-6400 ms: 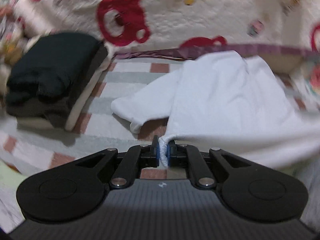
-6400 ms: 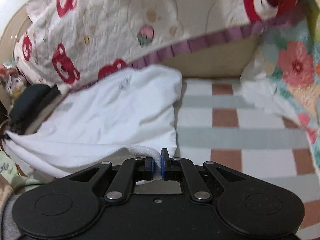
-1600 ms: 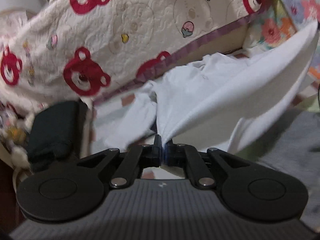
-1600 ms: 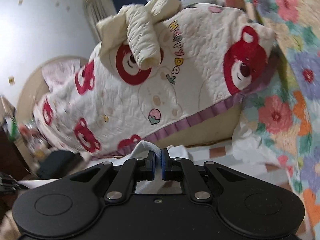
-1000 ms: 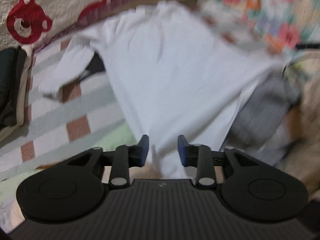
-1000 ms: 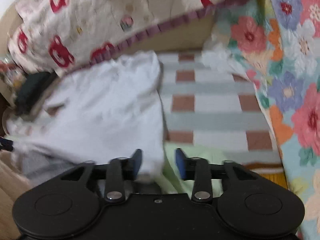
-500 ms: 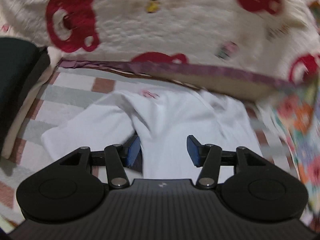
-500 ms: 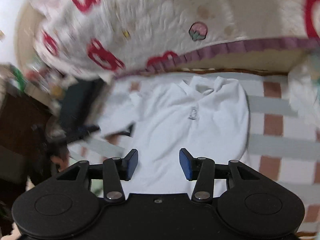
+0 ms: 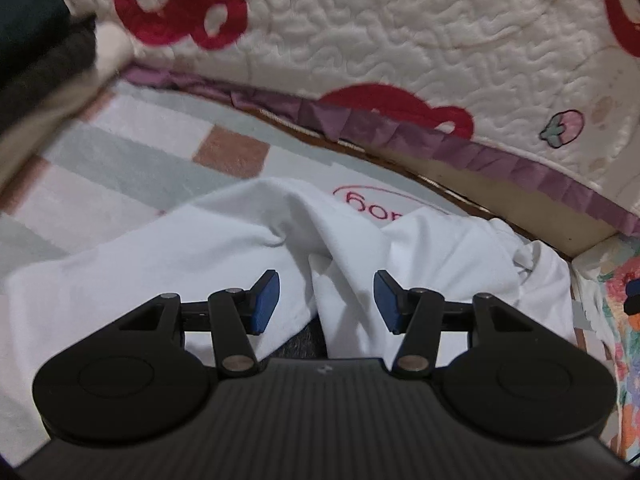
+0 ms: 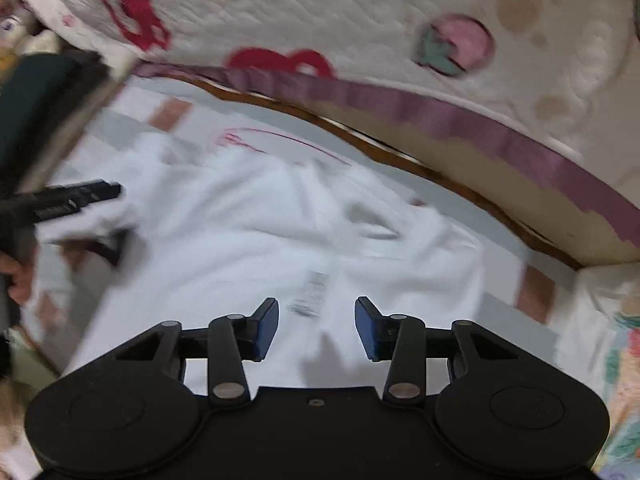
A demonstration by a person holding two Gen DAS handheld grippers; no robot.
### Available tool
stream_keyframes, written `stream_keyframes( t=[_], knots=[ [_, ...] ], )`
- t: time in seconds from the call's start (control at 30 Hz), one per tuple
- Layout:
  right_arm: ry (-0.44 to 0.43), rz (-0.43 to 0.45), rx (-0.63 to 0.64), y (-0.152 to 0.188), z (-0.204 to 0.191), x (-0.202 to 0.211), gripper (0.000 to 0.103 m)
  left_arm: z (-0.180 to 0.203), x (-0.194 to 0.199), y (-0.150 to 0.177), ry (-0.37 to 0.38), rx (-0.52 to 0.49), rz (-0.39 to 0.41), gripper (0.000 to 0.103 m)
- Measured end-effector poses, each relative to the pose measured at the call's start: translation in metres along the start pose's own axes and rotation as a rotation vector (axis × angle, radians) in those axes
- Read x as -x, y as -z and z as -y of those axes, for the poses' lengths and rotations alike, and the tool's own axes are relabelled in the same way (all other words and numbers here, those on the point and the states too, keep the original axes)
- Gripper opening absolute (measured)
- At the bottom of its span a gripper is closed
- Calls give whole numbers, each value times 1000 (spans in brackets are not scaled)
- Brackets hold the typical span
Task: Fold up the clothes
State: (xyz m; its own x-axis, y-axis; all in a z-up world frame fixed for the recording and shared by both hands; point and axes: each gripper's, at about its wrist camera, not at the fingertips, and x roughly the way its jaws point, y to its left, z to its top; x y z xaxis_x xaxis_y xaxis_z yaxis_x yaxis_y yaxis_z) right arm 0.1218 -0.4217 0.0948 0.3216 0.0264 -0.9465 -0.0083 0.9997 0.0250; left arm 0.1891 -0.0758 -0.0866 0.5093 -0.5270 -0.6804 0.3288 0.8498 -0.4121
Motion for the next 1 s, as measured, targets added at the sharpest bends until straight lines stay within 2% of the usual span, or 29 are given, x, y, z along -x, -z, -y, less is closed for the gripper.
stream_keyframes(
  t=[0.03, 0.13, 0.17, 0.23, 0.33, 0.5, 0.57, 0.6, 0.63, 0.67, 0.77, 0.87, 1.0],
  knots=[
    [12, 4, -12, 2, 8, -5, 47, -5, -10, 2, 25, 34, -4, 56],
    [51, 41, -48, 14, 34, -16, 47, -18, -31, 8, 80, 180, -39, 56],
    [63, 62, -53, 19, 41, -19, 47, -19, -33, 11, 98, 189, -30, 56],
    [80, 109, -59, 29, 54, -25, 47, -15, -33, 14, 120, 159, 9, 56],
    [67, 173, -107, 40, 67, -34, 47, -6, -38, 12, 104, 95, 45, 57],
    [57, 304, -229, 45, 86, -57, 49, -6, -58, 3, 44, 120, 50, 60],
    [70, 320, -280, 42, 92, -69, 49, -6, -59, 5, 55, 89, 65, 54],
    [74, 321, -301, 40, 95, -74, 50, -5, -59, 7, 63, 48, 65, 44],
    [73, 318, -310, 37, 96, -78, 50, -3, -59, 9, 59, 0, 73, 15],
    [70, 312, -311, 35, 96, -80, 51, -2, -58, 12, 50, -51, 84, 11],
    [51, 301, -302, 27, 96, -87, 51, 3, -47, 20, 27, -116, 194, 10],
    [6, 311, -242, 21, 91, -89, 51, 15, -44, 16, -2, -162, 221, 9],
    [9, 311, -266, 14, 92, -96, 51, 17, -29, 6, 8, -160, 277, 9]
  ],
)
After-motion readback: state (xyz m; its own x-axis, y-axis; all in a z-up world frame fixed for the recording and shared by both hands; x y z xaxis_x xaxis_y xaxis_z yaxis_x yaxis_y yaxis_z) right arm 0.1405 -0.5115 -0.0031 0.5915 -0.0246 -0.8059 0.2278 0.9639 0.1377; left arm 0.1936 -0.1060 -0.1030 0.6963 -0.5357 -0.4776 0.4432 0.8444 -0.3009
